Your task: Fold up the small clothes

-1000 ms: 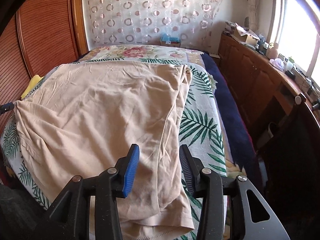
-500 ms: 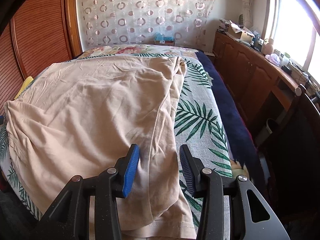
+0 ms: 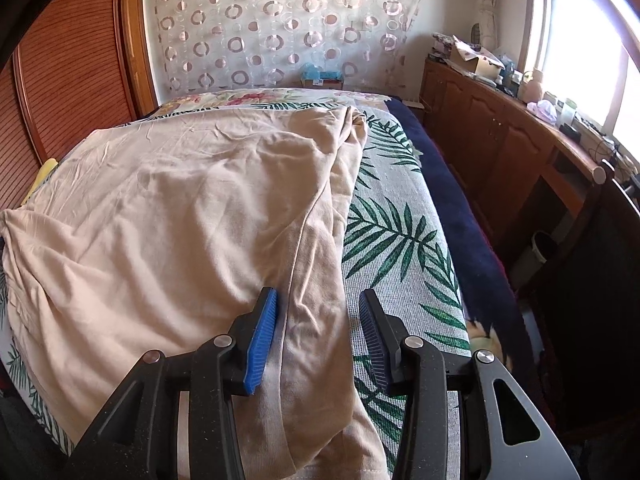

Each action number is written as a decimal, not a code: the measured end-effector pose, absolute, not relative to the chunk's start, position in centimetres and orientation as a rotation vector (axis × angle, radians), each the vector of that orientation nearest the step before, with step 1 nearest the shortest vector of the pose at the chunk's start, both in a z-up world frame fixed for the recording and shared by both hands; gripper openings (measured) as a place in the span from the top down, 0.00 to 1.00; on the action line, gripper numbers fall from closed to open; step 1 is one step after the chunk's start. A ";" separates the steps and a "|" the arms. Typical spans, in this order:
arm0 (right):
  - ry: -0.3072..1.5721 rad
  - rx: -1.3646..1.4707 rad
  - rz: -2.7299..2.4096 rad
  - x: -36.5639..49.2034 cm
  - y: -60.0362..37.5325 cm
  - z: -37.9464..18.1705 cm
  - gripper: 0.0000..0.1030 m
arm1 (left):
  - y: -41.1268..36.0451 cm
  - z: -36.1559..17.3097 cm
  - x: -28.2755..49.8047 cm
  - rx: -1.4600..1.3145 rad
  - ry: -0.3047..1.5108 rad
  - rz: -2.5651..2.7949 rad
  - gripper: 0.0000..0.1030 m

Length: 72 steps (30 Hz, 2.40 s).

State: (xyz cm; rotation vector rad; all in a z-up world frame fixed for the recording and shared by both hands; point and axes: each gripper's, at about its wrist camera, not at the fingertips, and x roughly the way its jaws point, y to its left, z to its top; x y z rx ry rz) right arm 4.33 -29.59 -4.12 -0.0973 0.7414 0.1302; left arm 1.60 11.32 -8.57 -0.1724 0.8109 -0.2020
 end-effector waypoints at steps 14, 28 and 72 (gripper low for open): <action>0.749 -0.076 0.130 4.4 -30.5 -4.1 0.52 | 13.7 -7.3 -0.9 -0.140 0.836 -0.071 0.66; 0.750 -0.078 0.128 4.4 -30.8 -4.1 0.50 | 11.3 -8.2 2.7 -0.111 0.838 -0.111 0.50; 0.751 -0.145 0.271 1.2 -26.1 -4.4 0.28 | 11.3 -10.9 3.9 -0.100 0.895 -0.054 0.26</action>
